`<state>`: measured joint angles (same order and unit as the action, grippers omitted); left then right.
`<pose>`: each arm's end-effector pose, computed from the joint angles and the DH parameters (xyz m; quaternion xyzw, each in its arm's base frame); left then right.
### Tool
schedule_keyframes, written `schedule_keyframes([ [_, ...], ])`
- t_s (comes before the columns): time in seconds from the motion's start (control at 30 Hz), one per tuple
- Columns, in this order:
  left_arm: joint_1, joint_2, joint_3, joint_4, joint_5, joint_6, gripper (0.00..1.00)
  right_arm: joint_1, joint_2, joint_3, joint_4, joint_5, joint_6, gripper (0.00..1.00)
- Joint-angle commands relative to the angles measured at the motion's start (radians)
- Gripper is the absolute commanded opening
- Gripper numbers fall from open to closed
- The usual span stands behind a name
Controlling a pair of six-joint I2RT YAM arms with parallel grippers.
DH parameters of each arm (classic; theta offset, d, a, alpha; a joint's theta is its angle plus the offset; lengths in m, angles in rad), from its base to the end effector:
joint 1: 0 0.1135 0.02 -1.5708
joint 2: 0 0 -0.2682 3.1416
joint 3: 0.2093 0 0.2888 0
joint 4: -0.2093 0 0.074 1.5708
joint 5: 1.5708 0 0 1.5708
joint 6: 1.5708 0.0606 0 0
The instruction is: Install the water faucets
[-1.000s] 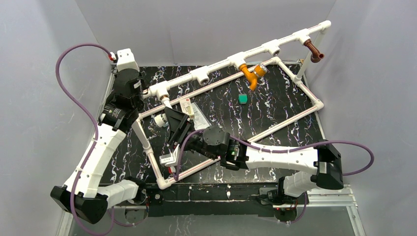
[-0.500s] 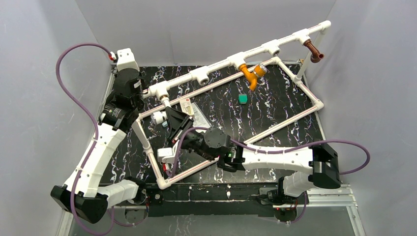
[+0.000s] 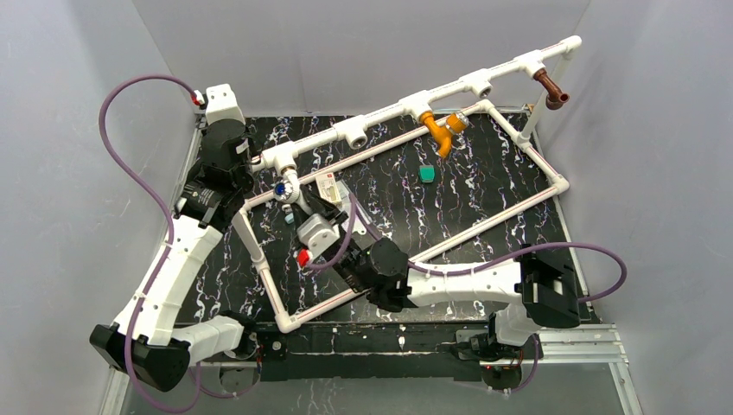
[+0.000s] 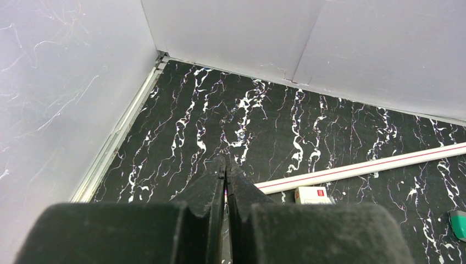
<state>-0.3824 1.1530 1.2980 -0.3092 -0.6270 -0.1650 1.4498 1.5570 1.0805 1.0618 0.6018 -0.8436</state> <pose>0.2948 -0.0803 0.4387 -0.1196 0.7429 0.0602 0.6559 0.0821 0.3911 0.3739 -0.3043 0.4239 0.1173 0.8449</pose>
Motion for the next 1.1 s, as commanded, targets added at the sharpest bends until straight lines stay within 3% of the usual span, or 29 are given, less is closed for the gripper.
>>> schedule_keyframes([
  [0.0, -0.032, 0.099, -0.114, -0.343, 0.072, -0.011, 0.00, -0.005, 0.003, 0.024, 0.266, 0.143, 0.416, 0.01],
  [0.33, -0.032, 0.094, -0.114, -0.345, 0.082, -0.013, 0.00, -0.006, 0.008, 0.013, 0.316, 0.368, 1.087, 0.01],
  [0.57, -0.032, 0.091, -0.113, -0.348, 0.086, -0.013, 0.00, -0.005, -0.024, 0.013, 0.125, 0.444, 1.587, 0.01],
  [0.73, -0.032, 0.097, -0.113, -0.348, 0.087, -0.013, 0.00, -0.006, -0.059, 0.022, -0.138, 0.449, 2.031, 0.01],
  [1.07, -0.032, 0.096, -0.121, -0.349, 0.093, -0.014, 0.00, -0.010, -0.121, -0.022, -0.218, 0.402, 2.366, 0.01],
])
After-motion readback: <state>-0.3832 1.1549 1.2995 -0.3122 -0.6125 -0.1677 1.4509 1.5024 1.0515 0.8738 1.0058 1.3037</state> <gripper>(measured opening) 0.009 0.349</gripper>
